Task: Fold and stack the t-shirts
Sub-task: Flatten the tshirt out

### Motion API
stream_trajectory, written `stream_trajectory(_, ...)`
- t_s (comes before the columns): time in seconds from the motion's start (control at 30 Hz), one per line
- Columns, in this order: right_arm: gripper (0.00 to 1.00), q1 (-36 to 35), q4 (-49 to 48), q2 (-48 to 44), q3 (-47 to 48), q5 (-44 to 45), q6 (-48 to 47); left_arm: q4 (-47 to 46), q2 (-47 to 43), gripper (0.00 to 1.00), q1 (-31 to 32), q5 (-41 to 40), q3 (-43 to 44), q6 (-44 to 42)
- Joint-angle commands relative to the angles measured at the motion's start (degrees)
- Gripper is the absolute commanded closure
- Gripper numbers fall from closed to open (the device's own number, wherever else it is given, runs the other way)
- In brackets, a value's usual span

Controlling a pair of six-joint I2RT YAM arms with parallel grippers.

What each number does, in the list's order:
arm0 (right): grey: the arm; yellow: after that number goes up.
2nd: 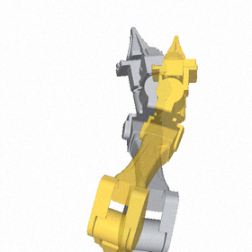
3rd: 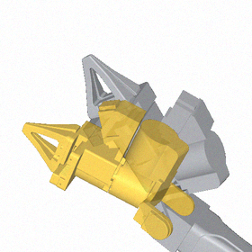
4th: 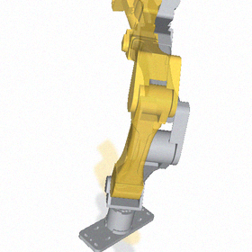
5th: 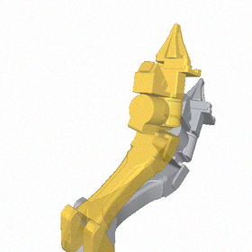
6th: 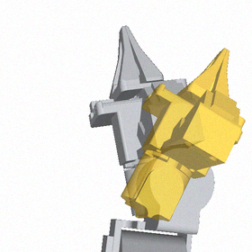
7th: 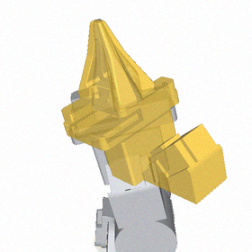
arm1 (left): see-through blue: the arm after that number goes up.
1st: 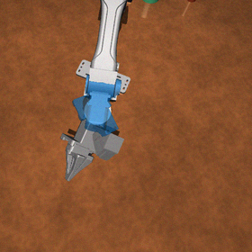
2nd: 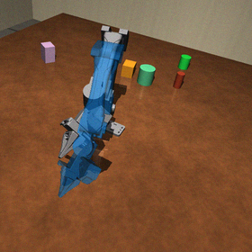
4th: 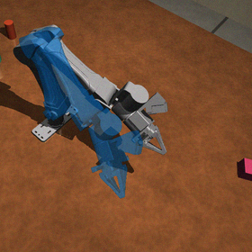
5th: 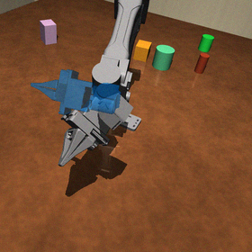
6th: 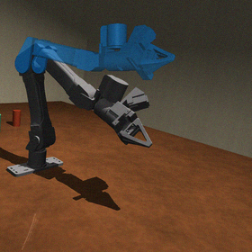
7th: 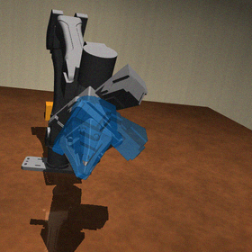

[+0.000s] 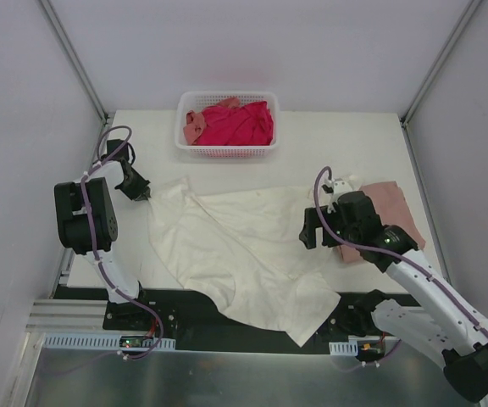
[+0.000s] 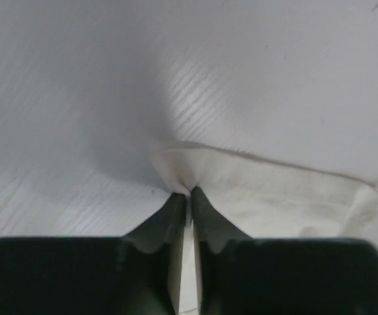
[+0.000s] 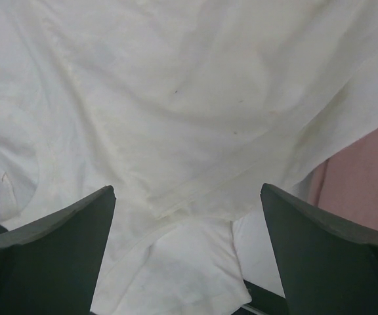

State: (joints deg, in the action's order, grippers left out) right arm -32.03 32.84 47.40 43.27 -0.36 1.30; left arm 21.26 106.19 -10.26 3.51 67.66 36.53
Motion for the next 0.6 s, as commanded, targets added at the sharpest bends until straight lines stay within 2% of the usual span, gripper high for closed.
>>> stream_trajectory(0.0, 0.02, -6.80, 0.12, 4.88, -0.20, -4.83, -0.33, -0.07, 3.49, 1.00, 0.15, 3.17, -0.68, -1.46)
stream_trajectory(0.13, 0.01, -20.31, 2.65, 12.26, 3.04, 0.00, -0.69, -1.57, 2.88, 1.00, 0.15, 2.38, -2.62, -1.46)
stream_trajectory(0.17, 0.05, -22.09, 3.80, 16.37, 3.92, 4.19, -0.69, -1.66, 2.71, 1.00, 0.15, 2.21, -2.88, -1.38)
stream_trajectory(0.23, 0.10, -26.13, 6.78, 20.44, 6.29, 6.42, -0.51, -1.74, 2.09, 1.00, 0.07, 1.68, -3.23, -1.55)
stream_trajectory(0.27, 0.21, -27.02, 7.49, 24.02, 6.74, 7.38, -0.16, -1.83, 1.92, 1.00, 0.07, 1.59, -3.58, -1.55)
stream_trajectory(0.37, 0.32, -28.44, 9.26, 28.70, 7.80, 8.79, 1.24, -2.10, 1.39, 1.00, -0.02, 1.33, -4.02, -1.55)
stream_trajectory(0.43, 0.34, -28.53, 9.78, 29.94, 8.06, 9.32, 1.69, -2.18, 1.21, 1.00, 0.07, 1.33, -4.11, -1.55)
stream_trajectory(0.57, 0.45, -28.53, 9.44, 33.01, 7.89, 8.98, 2.04, -2.45, 0.95, 1.00, -0.02, 1.41, -4.38, -1.55)
